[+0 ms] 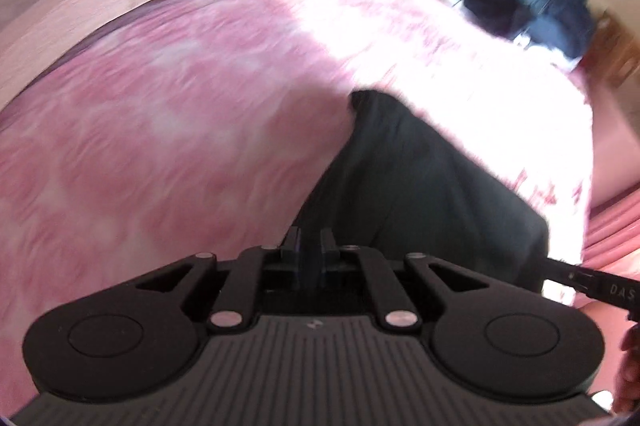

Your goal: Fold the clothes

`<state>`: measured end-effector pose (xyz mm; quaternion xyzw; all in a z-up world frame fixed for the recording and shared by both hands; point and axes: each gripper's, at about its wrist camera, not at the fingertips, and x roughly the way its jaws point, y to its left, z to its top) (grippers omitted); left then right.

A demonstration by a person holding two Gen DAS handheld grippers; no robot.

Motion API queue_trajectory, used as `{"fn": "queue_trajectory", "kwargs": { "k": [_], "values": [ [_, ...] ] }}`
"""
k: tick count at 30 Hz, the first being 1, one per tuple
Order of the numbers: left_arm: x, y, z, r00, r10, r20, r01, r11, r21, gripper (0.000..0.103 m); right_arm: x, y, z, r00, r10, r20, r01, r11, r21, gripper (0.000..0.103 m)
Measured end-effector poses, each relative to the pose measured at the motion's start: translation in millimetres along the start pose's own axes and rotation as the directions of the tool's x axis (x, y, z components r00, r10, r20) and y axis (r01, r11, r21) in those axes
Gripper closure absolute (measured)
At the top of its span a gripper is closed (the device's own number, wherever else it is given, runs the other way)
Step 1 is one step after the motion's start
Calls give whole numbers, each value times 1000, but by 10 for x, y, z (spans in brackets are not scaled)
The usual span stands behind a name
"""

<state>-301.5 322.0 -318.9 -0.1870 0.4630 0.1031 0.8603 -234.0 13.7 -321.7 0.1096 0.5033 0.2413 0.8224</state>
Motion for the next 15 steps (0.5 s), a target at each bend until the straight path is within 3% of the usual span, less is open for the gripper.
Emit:
{"fn": "queue_trajectory", "kwargs": {
  "k": [1,2,5,7,9,12,15],
  "values": [
    [80,30,116,1000,-22,-12,22,1000,-11,95,-11,-149,92,999,-27,18,26,996,83,49],
    [201,51,261,999,-44,-25,43,999,-33,94,-13,-324,169,998,-51,43,43,983,181,42],
    [582,98,689,993,-103,-60,96,990,-103,74,65,-797,323,998,-33,57,2,881,473,41],
    [825,112,922,988,-127,-87,114,983,-146,74,144,-1050,342,998,-9,58,-30,763,646,41],
    [1050,132,1121,983,-147,-112,124,974,-187,72,240,-1209,362,997,32,64,-69,664,745,41],
    [1356,111,1308,969,-179,-172,139,965,-223,70,402,-1323,407,998,58,21,-51,583,811,41],
    [1625,10,1380,947,-211,-243,156,962,-225,70,622,-1236,403,996,67,-65,16,565,825,41]
  ]
}}
